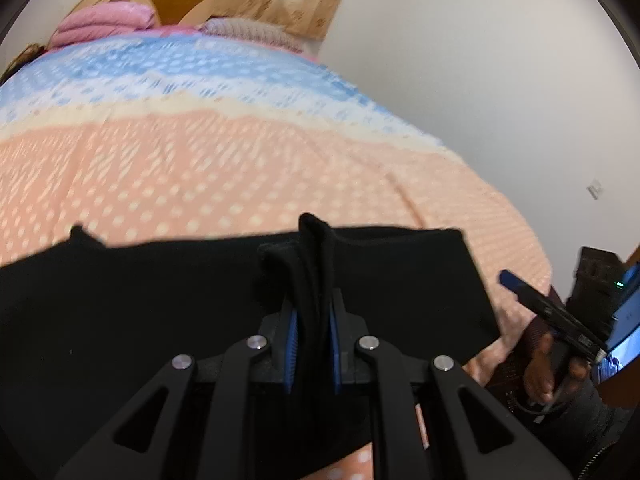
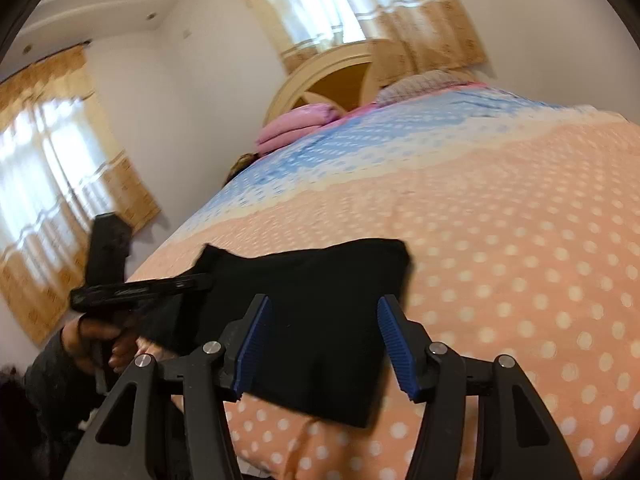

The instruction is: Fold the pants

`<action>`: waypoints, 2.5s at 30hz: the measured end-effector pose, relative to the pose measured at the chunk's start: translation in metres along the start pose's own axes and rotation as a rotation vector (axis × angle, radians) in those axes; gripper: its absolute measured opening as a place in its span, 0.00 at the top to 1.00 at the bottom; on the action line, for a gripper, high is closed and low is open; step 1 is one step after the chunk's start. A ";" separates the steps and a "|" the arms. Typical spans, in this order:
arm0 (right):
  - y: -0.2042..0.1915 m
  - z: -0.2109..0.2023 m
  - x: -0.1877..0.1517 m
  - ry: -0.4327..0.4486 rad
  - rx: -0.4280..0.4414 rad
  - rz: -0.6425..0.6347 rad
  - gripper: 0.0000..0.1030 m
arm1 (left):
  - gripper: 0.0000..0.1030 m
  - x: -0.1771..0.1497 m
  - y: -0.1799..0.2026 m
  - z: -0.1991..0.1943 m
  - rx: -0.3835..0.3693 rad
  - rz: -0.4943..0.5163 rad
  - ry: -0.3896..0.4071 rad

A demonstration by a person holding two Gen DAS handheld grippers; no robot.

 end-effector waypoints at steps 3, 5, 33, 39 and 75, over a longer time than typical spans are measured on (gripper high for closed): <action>-0.012 0.011 -0.019 -0.079 0.039 -0.056 0.41 | 0.86 -0.010 -0.009 0.007 0.024 -0.017 -0.009; -0.014 0.020 -0.038 -0.162 0.043 -0.082 0.41 | 0.86 -0.011 -0.011 0.006 0.016 -0.032 0.001; -0.150 0.074 -0.087 -0.276 0.266 -0.321 0.38 | 0.30 0.002 -0.155 -0.115 0.357 -0.044 0.168; -0.156 0.088 -0.100 -0.341 0.247 -0.336 0.38 | 0.22 -0.004 -0.237 -0.170 0.559 -0.094 0.207; -0.158 0.093 -0.097 -0.230 0.213 -0.168 0.38 | 0.58 -0.029 -0.291 -0.195 0.617 -0.228 0.267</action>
Point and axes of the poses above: each gripper's, at about its wrist camera, not at the fingertips, and z roughly the way its jaws point, y to its right, x to its top, the point moved 10 cm from there along z, roughly the way its jaws point, and after that the axes turned 15 degrees about y, right-handed, at the moved point
